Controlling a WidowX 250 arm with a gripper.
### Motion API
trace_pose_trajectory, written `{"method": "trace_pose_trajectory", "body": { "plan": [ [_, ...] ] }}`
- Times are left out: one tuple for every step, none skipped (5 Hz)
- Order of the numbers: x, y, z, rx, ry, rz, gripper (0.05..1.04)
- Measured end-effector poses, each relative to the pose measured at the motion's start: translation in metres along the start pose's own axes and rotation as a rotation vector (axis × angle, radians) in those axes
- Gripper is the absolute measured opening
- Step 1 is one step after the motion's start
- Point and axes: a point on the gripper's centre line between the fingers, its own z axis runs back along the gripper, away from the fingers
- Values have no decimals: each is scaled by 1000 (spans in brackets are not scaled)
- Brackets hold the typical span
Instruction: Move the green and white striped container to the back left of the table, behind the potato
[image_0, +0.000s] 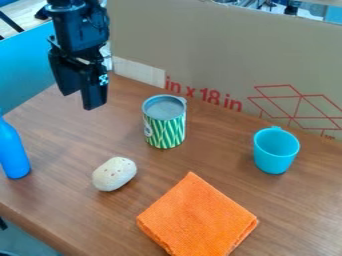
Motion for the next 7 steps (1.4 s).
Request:
{"method": "trace_pose_trajectory", "body": {
  "plan": [
    [-1,-2,-9,-17,27,-3,1001],
    [18,-20,-19,-12,18,-48,1001],
    [42,-38,-29,-134,-23,-107,1001],
    [58,-41,-35,-138,-28,-121,1002],
    [79,-52,-44,-127,-19,-138,1001],
    [92,-59,-42,-91,-34,-166,1001],
    [100,-67,-40,-61,-46,-180,1001]
  ]
}}
